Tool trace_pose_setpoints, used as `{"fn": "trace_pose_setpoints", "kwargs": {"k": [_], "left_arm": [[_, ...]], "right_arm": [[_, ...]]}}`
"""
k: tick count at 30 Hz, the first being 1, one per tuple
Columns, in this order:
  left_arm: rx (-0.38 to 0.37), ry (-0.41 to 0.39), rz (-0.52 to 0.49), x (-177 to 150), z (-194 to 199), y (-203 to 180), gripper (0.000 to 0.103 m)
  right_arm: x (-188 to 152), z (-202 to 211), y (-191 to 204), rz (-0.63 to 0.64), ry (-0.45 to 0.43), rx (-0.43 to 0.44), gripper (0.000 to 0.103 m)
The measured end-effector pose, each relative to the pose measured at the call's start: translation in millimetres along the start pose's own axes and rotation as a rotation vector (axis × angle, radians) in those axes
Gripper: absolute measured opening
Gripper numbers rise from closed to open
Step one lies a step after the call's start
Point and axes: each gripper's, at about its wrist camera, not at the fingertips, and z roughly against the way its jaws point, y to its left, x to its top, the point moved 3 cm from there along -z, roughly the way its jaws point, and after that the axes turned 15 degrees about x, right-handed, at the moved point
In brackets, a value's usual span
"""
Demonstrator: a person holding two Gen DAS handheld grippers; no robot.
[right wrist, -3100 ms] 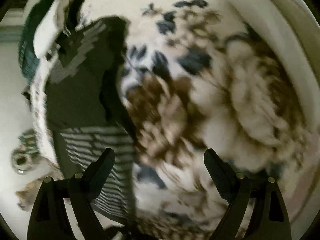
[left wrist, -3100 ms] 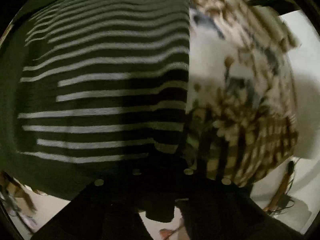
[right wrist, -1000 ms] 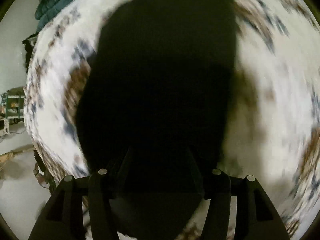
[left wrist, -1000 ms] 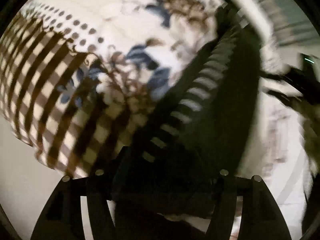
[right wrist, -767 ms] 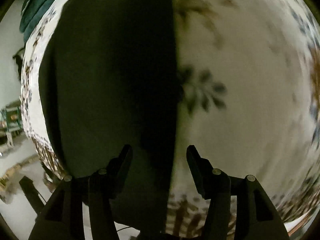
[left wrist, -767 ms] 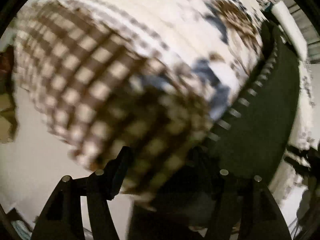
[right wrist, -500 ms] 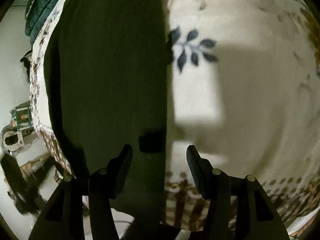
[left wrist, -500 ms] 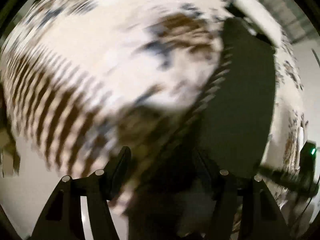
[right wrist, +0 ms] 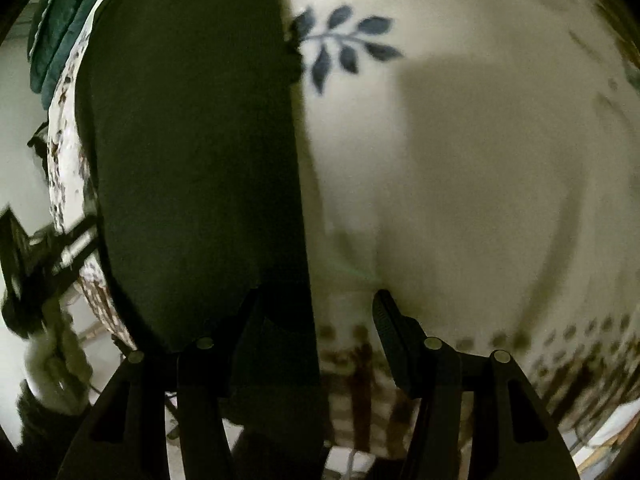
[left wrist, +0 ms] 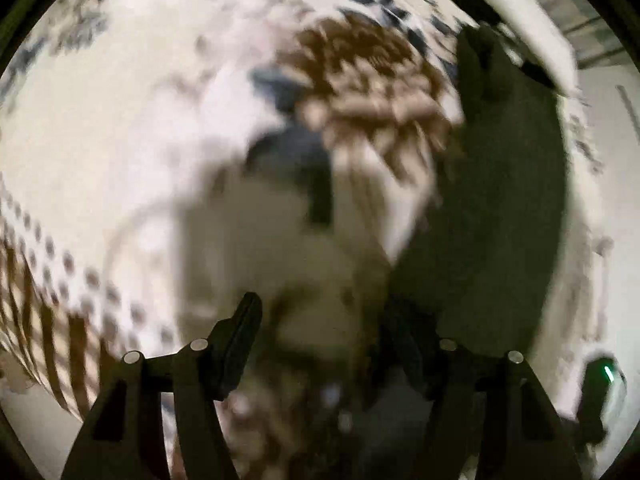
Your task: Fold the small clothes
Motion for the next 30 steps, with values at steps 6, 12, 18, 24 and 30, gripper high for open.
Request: {"fn": "trace_pose_setpoints", "kwargs": {"k": [6, 12, 18, 24, 30], "left_arm": [[-0.235, 0.221, -0.118, -63, -18, 13, 0.064], [-0.350, 0.288, -0.239, -96, -39, -7, 0.064], [-0.382, 0.192, -0.251, -105, -29, -7, 0.062], [-0.354, 0.126, -0.225, -118, -19, -7, 0.009], [-0.418, 0.112, -0.115, -115, 11, 6, 0.008]], "right_arm": [[-37, -2, -11, -0.121, 0.086, 0.199, 0.058], [-81, -41, -29, -0.208, 0.149, 0.264, 0.058], [-109, -43, -52, -0.203, 0.086, 0.355, 0.058], [-116, -39, -46, -0.141, 0.004, 0.414, 0.014], [-130, -14, -29, -0.101, -0.081, 0.488, 0.013]]}}
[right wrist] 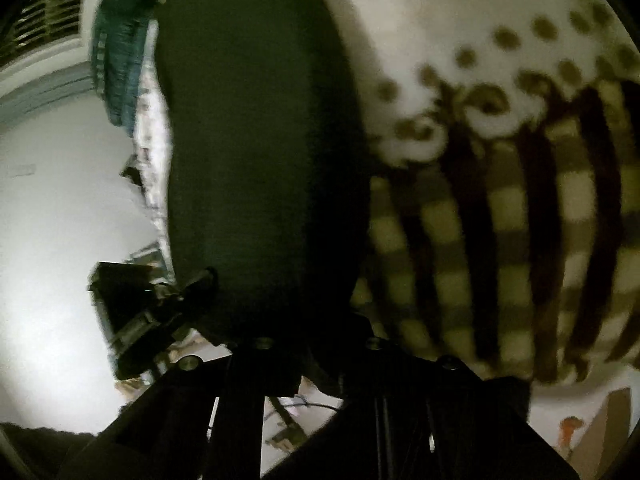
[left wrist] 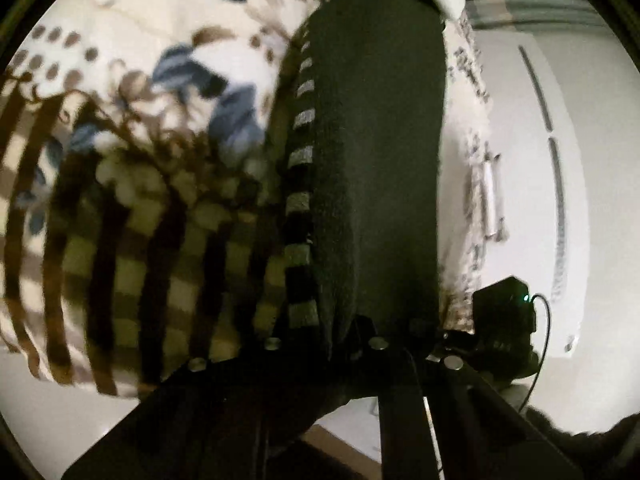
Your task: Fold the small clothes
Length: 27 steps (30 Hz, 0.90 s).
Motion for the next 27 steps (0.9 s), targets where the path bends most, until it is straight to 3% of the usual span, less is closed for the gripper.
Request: {"fn": "trace_pose_setpoints", "kwargs": {"k": [5, 10, 13, 19, 22, 27], "left_arm": [[-0.088, -0.031, 0.035, 15, 27, -35, 0.008], [-0.185, -0.149, 0.035, 71, 64, -75, 0.009], [-0.209, -0.223, 0.007, 123, 74, -100, 0.009], [-0.231, -0.279, 0.003, 235, 56, -118, 0.009], [-0.237, -0.281, 0.028, 291, 40, -123, 0.009], [-0.213, -0.250, 0.080, 374, 11, -127, 0.013]], "right_arm": [[2, 35, 40, 0.050, -0.043, 0.105, 0.013], [29, 72, 90, 0.099, -0.107, 0.181, 0.012], [73, 89, 121, 0.134, -0.158, 0.197, 0.012], [193, 90, 195, 0.211, -0.277, 0.111, 0.012], [263, 73, 222, 0.203, -0.319, 0.085, 0.012], [365, 37, 236, 0.171, -0.347, 0.007, 0.012]]}}
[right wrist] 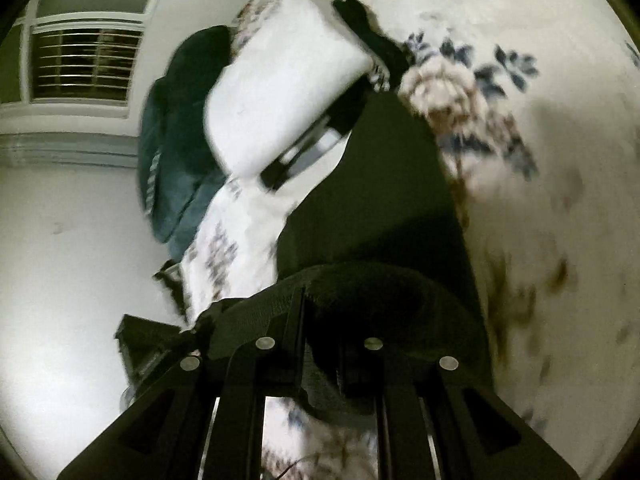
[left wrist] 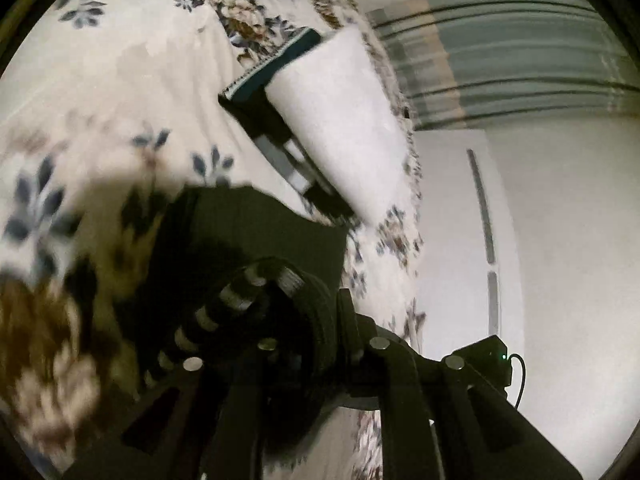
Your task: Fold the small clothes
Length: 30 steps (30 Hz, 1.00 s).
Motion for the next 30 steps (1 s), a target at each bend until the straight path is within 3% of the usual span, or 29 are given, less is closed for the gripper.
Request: {"fn": "trace_pose_setpoints", "kwargs": {"k": [2, 5, 7, 9, 13, 18, 20, 21, 24, 25, 30], "left_arm": [[0.009, 0.017, 0.044, 25, -22, 8, 0.030], [-0.043, 0.007, 0.125, 53, -38, 21, 0.056], [-0.054, 0.000, 0.151, 66, -42, 27, 0.057], [-0.050, 0.006, 0.143, 74, -46, 30, 0.057], [0.045, 0.012, 0.011, 72, -46, 25, 0.058], [0.165, 0.007, -0.186, 33, -25, 15, 0.059], [0.205, -0.002, -0.212, 9, -11, 18, 0.069], [0.226, -0.003, -0.217, -1, -7, 21, 0.069], [0.257, -0.002, -0.192, -33, 2, 31, 0.075], [0.250, 0.000, -0.164, -44, 5, 36, 0.081], [0.254, -0.027, 0.042, -104, 30, 62, 0.088]], "right_arm": [[28, -21, -11, -0.043, -0.004, -0.018, 0.013], [54, -43, -41, -0.149, -0.002, 0.012, 0.023], [64, -49, -51, -0.177, -0.025, 0.029, 0.031], [75, -47, -56, -0.174, -0.081, 0.065, 0.061], [85, -36, -60, -0.150, -0.105, 0.056, 0.066], [67, -14, -60, -0.023, 0.004, -0.118, 0.066], [55, -5, -65, 0.012, 0.067, -0.165, 0.070], [49, -1, -68, 0.025, 0.096, -0.184, 0.071], [39, 1, -81, 0.046, 0.180, -0.227, 0.072], [40, 0, -86, 0.042, 0.201, -0.236, 0.074], [53, -17, -100, 0.046, 0.292, -0.187, 0.094]]}}
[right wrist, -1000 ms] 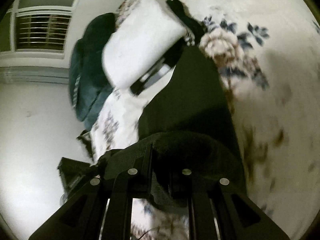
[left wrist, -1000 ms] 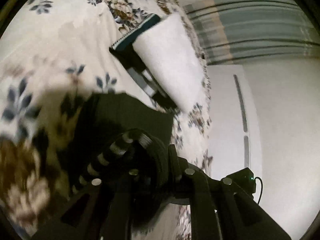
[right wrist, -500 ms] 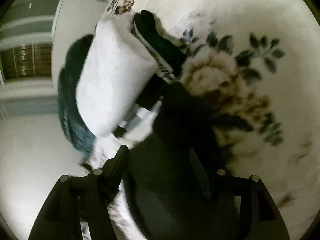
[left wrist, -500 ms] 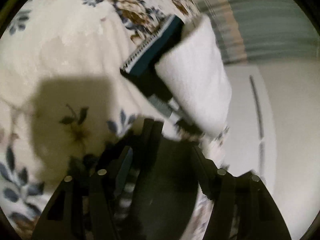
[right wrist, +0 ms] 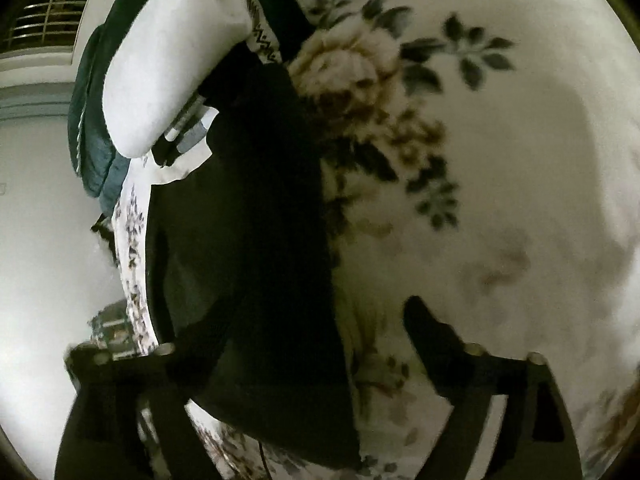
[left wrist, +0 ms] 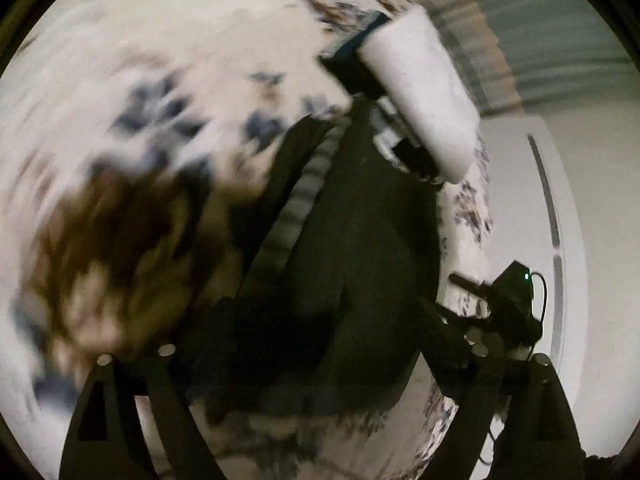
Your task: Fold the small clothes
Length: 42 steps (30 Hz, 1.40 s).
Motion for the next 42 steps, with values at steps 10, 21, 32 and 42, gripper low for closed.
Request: {"fn": "trace_pose_setpoints", "kwargs": {"k": [10, 21, 32, 42], "left_arm": [[-0.070, 0.044, 0.303, -103, -42, 12, 0.090], [-0.230, -0.137, 0.632, -53, -86, 8, 0.080], [-0.188, -0.141, 0.401, -4, -44, 9, 0.030], [-0.181, 0.142, 0.061, 2, -38, -8, 0.031]], "right_arm": [[46, -40, 3, 0.120, 0.189, -0.003, 0.094], [94, -92, 15, 0.107, 0.226, 0.188, 0.089], [35, -63, 19, 0.056, 0.062, 0.223, 0.020], [-171, 34, -6, -0.201, -0.091, 0.197, 0.020]]}}
